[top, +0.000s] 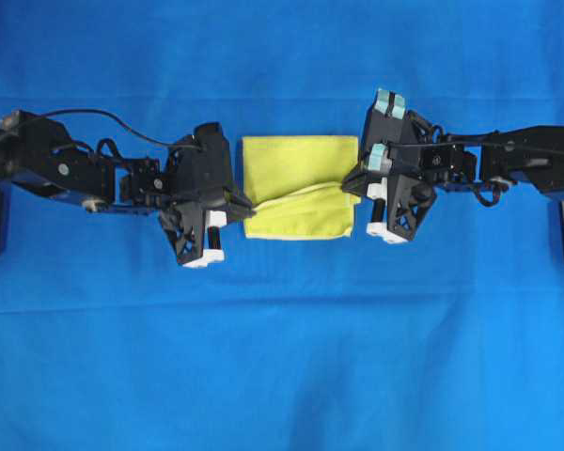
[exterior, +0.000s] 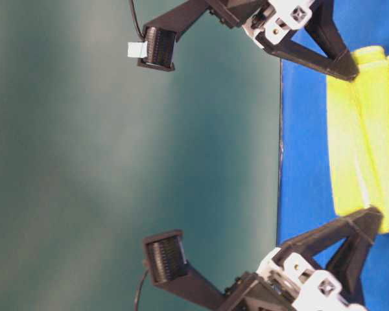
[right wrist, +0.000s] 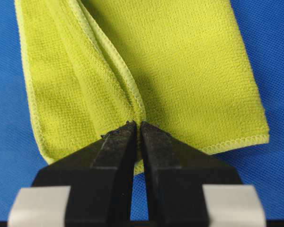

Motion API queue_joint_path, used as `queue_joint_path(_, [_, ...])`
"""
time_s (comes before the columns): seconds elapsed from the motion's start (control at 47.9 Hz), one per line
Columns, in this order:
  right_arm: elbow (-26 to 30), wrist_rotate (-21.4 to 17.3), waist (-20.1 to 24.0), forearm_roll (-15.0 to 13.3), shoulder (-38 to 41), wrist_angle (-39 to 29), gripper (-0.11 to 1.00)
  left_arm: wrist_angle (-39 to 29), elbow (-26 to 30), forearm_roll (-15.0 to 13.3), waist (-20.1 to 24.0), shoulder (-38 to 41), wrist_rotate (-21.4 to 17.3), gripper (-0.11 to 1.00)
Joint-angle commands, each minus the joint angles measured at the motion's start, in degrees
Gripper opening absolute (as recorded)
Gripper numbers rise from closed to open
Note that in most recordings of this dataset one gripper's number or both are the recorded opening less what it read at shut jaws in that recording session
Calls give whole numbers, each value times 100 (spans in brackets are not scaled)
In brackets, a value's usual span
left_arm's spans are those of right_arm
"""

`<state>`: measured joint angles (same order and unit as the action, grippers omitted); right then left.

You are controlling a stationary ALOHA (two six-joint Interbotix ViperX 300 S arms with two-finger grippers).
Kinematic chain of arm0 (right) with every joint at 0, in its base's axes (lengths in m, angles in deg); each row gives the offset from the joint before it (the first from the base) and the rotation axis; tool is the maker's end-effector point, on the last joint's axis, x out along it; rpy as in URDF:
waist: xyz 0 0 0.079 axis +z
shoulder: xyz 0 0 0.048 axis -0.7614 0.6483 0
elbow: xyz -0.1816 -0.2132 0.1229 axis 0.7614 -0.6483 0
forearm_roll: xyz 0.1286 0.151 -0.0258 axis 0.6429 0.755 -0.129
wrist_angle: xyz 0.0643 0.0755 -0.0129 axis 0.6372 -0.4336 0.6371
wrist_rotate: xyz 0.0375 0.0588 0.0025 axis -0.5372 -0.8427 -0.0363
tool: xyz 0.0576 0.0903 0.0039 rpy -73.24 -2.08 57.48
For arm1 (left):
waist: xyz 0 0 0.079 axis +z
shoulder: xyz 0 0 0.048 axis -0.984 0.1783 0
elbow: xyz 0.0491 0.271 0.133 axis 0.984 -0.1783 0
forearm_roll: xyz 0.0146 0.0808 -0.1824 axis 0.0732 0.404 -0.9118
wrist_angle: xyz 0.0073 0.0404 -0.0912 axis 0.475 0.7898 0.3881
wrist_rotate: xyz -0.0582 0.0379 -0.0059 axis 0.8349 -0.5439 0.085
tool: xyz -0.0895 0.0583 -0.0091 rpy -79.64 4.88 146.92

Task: Fold a vertical towel.
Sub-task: 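Carry the top edge down over the towel to its bottom edge, then open both grippers and pull them outward away from the towel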

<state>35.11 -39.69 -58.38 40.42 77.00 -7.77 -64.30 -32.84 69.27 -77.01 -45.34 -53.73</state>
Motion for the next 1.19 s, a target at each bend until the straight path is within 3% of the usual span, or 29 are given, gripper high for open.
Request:
queue_joint_path(0.0, [88,-9,35,26,-53,35,6,88,35,-9,-26,-44,0,7])
queue_joint_path(0.334, [97,-18,123,18,-62,44,9,185,44,-9,-35,-53,-9,7])
queue_joint_path(0.397, [97,-18,193,26,-62,18,23,149,26,-9,-44,-97,-9,12])
queue_joint_path(0.522, [88,-18,475,18,-70,-88,59,70,-18,-9,-167,-255,0,39])
queue_joint_path(0.564, [88,-18,598,18,-79,-158,62,44,-53,-9,-255,-334,0,47])
queue_joint_path(0.668, [114,-35,949,18,-132,-431,56,-53,-114,-9,-492,-519,0,58])
queue_joint_path(0.877, [158,-343,1248,18,-633,-888,51,-334,-220,-9,-905,-1072,-9,57])
queue_joint_path(1.169, [123,-378,1248,-44,-2013,-958,50,-993,-229,-9,-967,-2338,-18,57])
